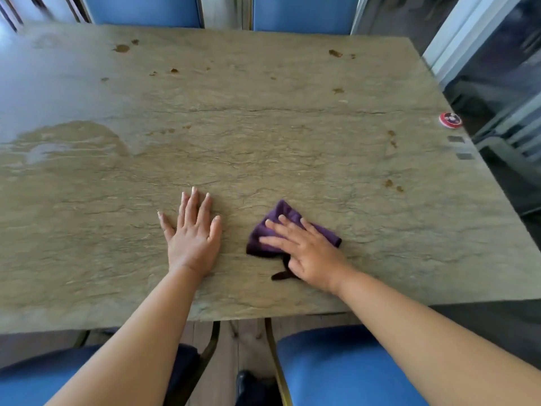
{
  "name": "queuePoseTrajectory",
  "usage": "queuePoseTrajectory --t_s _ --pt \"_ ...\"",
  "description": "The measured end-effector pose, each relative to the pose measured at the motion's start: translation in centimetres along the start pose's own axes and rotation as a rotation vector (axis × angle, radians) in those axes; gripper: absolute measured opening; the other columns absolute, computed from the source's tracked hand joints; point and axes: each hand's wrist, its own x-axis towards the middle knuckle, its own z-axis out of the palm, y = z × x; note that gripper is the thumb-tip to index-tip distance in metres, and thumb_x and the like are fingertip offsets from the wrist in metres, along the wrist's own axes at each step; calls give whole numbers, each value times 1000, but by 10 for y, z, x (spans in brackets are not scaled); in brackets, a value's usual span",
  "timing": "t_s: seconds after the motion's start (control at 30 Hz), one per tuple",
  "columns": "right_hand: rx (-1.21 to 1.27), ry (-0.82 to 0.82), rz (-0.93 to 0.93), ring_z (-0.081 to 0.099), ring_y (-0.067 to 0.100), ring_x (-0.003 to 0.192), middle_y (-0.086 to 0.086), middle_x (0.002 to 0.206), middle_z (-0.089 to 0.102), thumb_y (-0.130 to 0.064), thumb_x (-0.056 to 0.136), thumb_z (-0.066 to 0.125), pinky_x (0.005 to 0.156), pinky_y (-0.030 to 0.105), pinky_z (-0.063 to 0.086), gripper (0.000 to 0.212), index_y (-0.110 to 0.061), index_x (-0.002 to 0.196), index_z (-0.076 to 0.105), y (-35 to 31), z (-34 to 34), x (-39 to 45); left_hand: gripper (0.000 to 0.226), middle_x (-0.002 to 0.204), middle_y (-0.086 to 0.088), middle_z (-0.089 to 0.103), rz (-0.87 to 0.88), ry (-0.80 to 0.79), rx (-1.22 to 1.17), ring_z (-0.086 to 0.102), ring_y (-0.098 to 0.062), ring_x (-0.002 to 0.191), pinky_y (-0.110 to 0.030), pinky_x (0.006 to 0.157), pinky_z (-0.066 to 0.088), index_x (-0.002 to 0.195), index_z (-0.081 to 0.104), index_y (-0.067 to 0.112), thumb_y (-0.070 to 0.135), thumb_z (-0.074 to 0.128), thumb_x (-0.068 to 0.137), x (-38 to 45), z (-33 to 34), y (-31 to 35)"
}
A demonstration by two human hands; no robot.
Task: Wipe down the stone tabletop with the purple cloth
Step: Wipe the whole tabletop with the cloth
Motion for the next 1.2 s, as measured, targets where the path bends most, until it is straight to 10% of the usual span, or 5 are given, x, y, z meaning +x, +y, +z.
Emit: queuePoseTrajectory --t_s 0.17,0.4,0.7,0.97,1.2 --pt "-30 133 431 -1 24 148 -1 161 8 -17 88 39 118 49 -3 63 -30 148 27 -8 -6 25 51 162 11 4 46 -44 -78 -13 -10 148 -48 117 -16 150 25 33 42 23 101 -20 3 26" --pt "-270 -52 -292 11 23 147 -6 159 18 -41 88 42 118 51 6 60 -40 146 25 8 8 -57 50 160 16 12 34 -56 -141 -10 -8 148 -52 116 -16 148 30 33 40 20 100 -33 15 73" --pt "-198 86 473 -7 20 148 -7 161 -4 -53 92 21 117 53 -4 60 -41 149 8 70 -28 6 56 157 19 -21 81 -108 180 -27 -20 144 -64 111 -13 149 -14 40 48 6 97 -33 42 116" --pt "-228 -5 -348 11 18 148 -10 158 18 -44 88 45 116 50 8 60 -45 145 26 104 -24 -107 56 159 22 -4 -65 -90 99 -18 -14 147 -61 113 -12 151 6 42 36 23 98 -29 42 132" --pt "-198 20 -8 7 18 148 -11 159 14 -49 89 26 118 51 5 57 -46 145 24 167 -59 -10 60 160 18 -8 -111 -18 126 -17 -17 147 -58 115 -9 154 2 31 41 19 98 -26 74 195"
